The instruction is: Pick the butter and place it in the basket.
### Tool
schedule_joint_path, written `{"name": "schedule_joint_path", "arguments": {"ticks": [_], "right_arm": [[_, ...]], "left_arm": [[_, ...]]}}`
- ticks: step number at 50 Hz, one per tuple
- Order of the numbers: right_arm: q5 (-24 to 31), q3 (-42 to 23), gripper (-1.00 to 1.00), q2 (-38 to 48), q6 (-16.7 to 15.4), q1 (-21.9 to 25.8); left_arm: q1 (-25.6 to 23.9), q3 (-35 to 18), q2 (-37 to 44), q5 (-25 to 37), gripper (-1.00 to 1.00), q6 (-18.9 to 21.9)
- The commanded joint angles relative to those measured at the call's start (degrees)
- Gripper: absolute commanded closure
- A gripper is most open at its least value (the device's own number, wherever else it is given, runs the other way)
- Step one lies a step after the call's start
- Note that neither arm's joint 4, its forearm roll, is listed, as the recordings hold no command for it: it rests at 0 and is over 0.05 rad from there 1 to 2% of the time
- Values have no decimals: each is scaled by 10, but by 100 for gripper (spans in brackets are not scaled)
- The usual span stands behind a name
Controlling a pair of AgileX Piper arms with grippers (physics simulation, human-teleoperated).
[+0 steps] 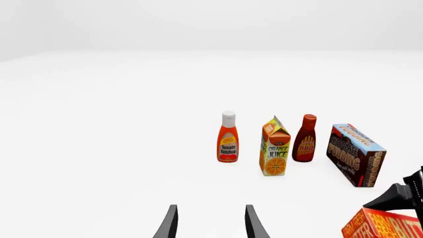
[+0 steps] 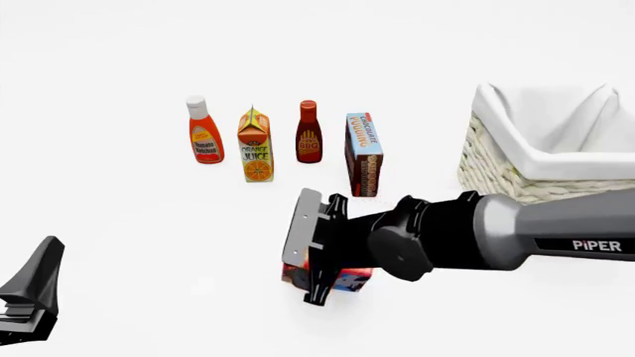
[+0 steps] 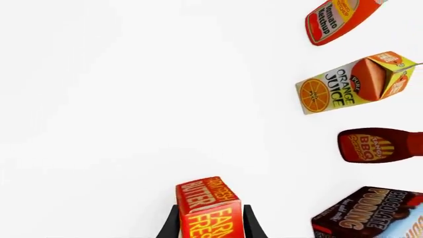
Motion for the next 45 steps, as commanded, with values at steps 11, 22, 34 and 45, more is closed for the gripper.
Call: {"name": "schedule_joint_path", "arguments": {"ticks": [11,22,34,45], "right_arm": [[25,-18,100,-41,-16,-1],[47,-28,100,-59,-29,0],[77,-52,100,-68,-46,-15],[97,-80,100,-69,-70,-39]], "left_arm": [[0,0,0,0,-100,0],[0,0,0,0,-100,0],[0,0,0,0,-100,0],[0,0,0,0,-100,0]]}}
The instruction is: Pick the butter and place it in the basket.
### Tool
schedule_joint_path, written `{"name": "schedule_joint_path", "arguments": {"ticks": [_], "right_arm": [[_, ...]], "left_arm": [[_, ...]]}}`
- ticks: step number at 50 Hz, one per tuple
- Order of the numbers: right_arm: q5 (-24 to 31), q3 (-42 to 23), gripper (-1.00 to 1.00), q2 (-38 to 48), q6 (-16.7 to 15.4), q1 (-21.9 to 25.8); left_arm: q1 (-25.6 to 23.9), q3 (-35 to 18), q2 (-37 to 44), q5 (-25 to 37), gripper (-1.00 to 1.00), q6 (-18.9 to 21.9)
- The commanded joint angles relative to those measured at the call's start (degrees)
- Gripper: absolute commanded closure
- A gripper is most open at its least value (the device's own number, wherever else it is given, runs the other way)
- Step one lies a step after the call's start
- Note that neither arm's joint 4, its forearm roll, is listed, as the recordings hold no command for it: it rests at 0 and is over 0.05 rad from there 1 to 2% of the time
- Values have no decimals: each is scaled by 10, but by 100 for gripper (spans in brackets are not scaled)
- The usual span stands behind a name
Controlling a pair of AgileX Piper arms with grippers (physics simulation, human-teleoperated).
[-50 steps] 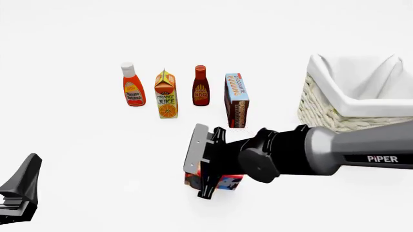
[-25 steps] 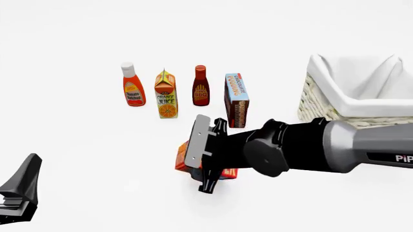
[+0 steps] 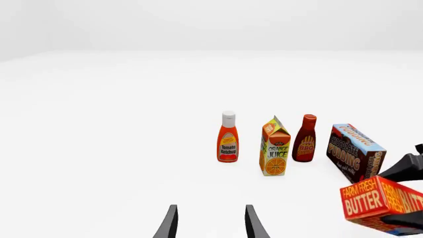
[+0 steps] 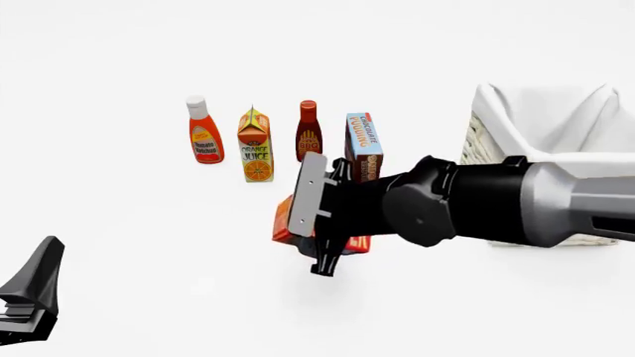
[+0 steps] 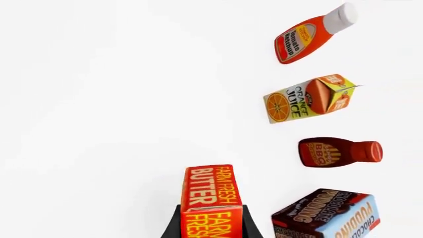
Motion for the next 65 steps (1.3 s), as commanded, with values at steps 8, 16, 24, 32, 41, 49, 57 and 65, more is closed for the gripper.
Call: {"name": "schedule_joint_path", "arguments": {"ticks": [8,16,24,32,41,49,57,65], "right_arm": [[40,-55,100,-19,-10,-33],[58,-66,100,-33,-21,-41],[72,-81,100,-41,-32,-52],[82,-83,100,-58,-41,-57],[98,-88,100,-77,-52,-59],[111,-99,100,-92,-66,-62],[122,-106,100,-103,-79,-63],[139,-123,100,-113,-90,-65]], "left_arm": [[0,0,0,0,-100,0],[0,0,0,0,-100,0],[0,0,0,0,-100,0],[0,0,0,0,-100,0],[0,0,0,0,-100,0],[0,0,0,0,-100,0],[0,0,0,0,-100,0],[0,0,0,0,-100,0]]}}
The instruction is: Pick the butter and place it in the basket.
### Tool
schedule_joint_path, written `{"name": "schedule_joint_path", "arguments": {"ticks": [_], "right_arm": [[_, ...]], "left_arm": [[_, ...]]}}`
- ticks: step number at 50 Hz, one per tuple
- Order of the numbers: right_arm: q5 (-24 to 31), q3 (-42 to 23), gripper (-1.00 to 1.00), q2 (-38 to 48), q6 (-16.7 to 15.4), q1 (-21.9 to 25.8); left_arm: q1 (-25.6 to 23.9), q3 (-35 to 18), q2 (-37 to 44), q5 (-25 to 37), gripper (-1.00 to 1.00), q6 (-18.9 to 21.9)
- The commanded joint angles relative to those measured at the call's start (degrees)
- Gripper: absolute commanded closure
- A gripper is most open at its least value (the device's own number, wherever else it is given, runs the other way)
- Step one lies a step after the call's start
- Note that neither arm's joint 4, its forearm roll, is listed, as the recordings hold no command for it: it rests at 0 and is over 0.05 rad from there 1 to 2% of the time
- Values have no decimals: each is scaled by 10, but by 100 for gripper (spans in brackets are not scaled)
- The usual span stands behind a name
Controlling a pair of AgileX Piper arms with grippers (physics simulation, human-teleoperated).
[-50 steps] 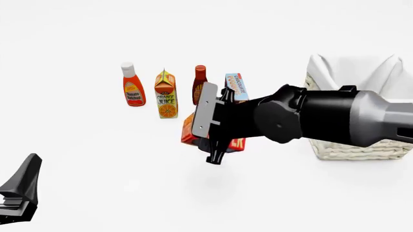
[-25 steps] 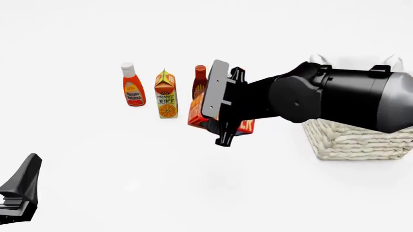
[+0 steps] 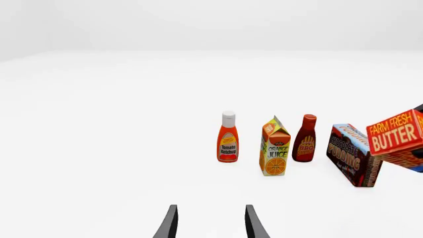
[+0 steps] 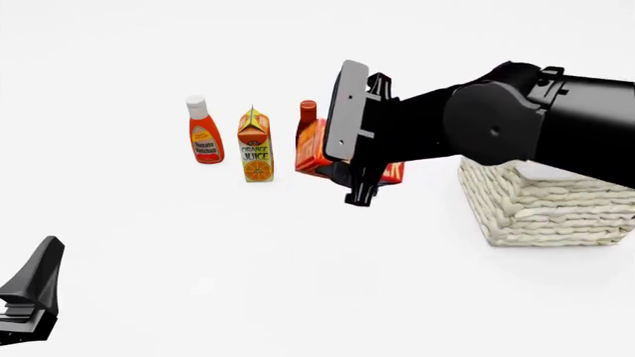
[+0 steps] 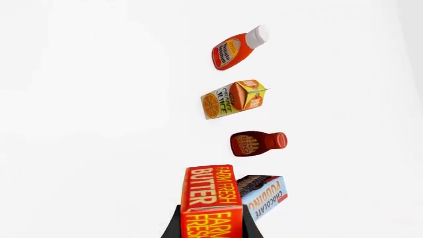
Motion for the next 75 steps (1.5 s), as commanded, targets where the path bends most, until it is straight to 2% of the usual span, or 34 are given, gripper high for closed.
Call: {"name": "schedule_joint_path", "arguments": {"ticks": [1,11,12,18,40,65,75], "right_arm": [[16,-26,100,-22,-6,-3],[31,-34,100,-37,-18,-5],[43,-43,100,-54,-28,-6],[56,-52,100,-68,-40,-10],[71,-54,100,-112,-71,-30],[93,-78,100,-124,-114,-80],[102,-87,100,-136,-121,-96]], "left_arm": [[0,0,0,0,-100,0],[0,0,0,0,-100,0],[0,0,0,0,-100,0],[0,0,0,0,-100,0],[0,0,0,0,-100,0],[0,0,0,0,-100,0],[0,0,0,0,-100,0]]}}
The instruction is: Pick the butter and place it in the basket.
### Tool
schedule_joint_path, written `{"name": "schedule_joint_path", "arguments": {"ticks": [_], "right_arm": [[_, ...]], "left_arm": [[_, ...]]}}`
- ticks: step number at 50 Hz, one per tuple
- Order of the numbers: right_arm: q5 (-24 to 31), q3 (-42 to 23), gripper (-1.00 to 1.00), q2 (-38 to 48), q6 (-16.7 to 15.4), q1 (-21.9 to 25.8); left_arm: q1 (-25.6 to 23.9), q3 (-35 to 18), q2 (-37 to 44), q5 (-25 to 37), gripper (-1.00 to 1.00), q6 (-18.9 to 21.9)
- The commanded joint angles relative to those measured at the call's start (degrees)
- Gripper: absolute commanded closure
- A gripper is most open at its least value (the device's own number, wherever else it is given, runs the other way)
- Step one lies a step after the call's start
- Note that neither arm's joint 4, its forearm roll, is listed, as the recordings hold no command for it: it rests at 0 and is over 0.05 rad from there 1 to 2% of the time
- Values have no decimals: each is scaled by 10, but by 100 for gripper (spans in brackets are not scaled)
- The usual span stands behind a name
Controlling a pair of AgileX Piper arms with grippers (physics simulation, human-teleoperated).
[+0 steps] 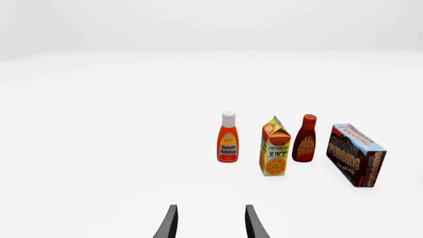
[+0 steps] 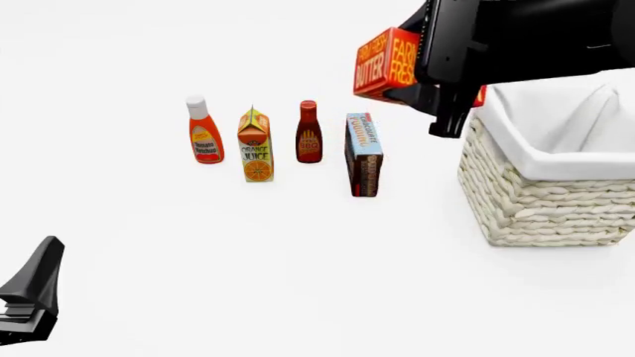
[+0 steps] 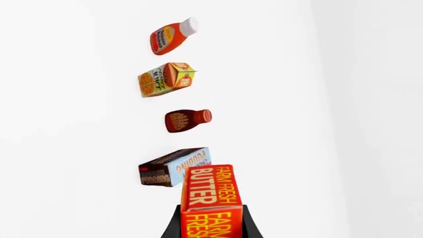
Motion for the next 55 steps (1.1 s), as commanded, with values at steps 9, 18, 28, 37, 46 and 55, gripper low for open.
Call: {"name": "schedule_joint_path", "arguments": {"ticks": [9,18,28,37,46,55], "right_arm": [[10,-20,100,-25,-10,-31],[10,-19,100,-28,-22,-43],[11,-16,100,-30,-40,-65],[6,-12,100,-29,-51,-82],[0,-8,100,-26,-62,-97],[-11,2,100,-22,-76,-119]], "left_arm": [[0,0,0,0,-100,0],[0,0,0,0,-100,0],[0,0,0,0,-100,0],[0,0,0,0,-100,0],[0,0,0,0,-100,0],[0,0,0,0,-100,0]]}}
